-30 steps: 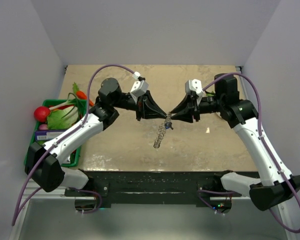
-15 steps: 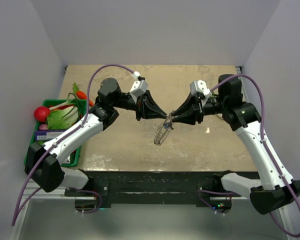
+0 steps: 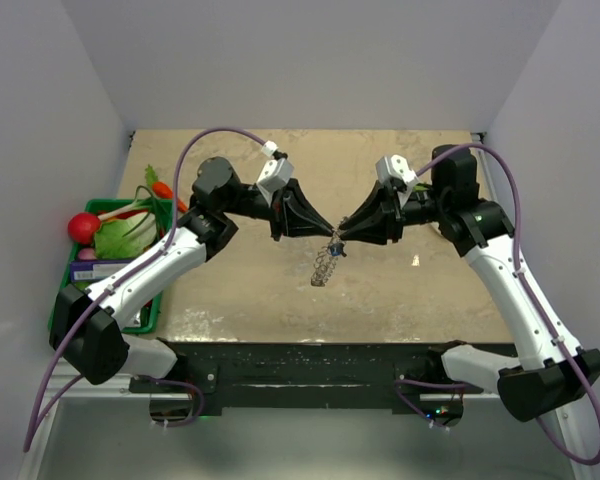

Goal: Remove the keys from the keyring
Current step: Remove the key from the keyring.

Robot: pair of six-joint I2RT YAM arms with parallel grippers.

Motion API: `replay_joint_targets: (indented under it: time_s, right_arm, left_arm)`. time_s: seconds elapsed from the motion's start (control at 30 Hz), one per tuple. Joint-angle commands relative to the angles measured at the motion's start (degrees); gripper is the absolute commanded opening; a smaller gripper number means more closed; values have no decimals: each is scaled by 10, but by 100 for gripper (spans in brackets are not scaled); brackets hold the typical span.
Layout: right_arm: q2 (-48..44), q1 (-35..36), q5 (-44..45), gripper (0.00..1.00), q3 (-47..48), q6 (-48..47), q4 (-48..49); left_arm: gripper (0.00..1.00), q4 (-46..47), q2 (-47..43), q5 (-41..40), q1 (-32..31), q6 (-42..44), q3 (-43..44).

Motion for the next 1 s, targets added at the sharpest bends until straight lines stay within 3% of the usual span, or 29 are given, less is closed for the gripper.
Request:
replay_joint_targets:
  time_s: [0.0,0.4,0.97]
  right_arm:
    - [-1,-1,-26,26,-5,12,25]
    - [-20,0,-47,29,-19,3,23]
    - [-6,3,-65,19,-21,32,56]
  left_arm:
    - [0,48,-9,-4,-1,-16,-6]
    - [0,44,-6,-22,1,-15,-3]
    - [0,35,4,-32,1,-7,-5]
